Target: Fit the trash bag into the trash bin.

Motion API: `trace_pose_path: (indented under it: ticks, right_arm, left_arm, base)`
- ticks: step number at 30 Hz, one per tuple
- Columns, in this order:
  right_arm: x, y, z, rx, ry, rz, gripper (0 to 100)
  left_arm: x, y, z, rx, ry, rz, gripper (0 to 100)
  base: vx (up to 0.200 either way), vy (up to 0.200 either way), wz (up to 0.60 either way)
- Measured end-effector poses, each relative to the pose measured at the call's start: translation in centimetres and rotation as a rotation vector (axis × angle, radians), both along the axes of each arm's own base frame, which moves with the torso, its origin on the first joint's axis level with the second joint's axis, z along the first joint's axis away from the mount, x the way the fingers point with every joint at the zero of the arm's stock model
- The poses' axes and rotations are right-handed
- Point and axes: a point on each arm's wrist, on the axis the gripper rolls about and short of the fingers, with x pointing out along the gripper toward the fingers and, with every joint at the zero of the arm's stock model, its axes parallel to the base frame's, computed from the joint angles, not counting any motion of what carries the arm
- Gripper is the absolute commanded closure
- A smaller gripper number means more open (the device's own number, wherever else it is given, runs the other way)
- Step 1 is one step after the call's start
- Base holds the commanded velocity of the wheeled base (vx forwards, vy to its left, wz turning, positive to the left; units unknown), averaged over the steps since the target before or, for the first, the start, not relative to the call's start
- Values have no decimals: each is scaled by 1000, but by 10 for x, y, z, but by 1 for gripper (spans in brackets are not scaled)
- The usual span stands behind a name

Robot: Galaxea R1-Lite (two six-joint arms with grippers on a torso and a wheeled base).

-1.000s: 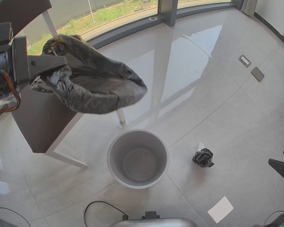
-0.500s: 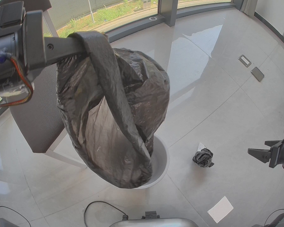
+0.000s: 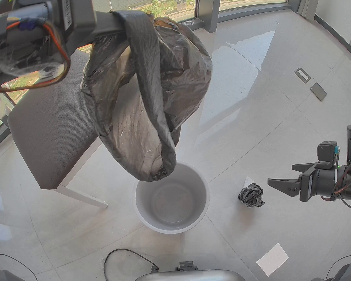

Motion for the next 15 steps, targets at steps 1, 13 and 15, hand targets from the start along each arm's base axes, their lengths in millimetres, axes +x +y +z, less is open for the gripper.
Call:
trace_pose_path:
  ticks: [1, 13, 15]
  right_arm:
    - [3, 4, 1, -3, -4, 9, 0]
    - [32, 54, 11, -25, -51, 57, 0]
    - [37, 63, 12, -20, -67, 69, 0]
  left_arm:
    - [1, -2, 1, -1, -2, 8, 100]
    - [7, -22, 24, -54, -35, 30, 100]
    - [5, -25, 30, -66, -42, 29, 100]
  base:
    - [0, 0, 0]
    - [0, 0, 0]
    - [0, 0, 0]
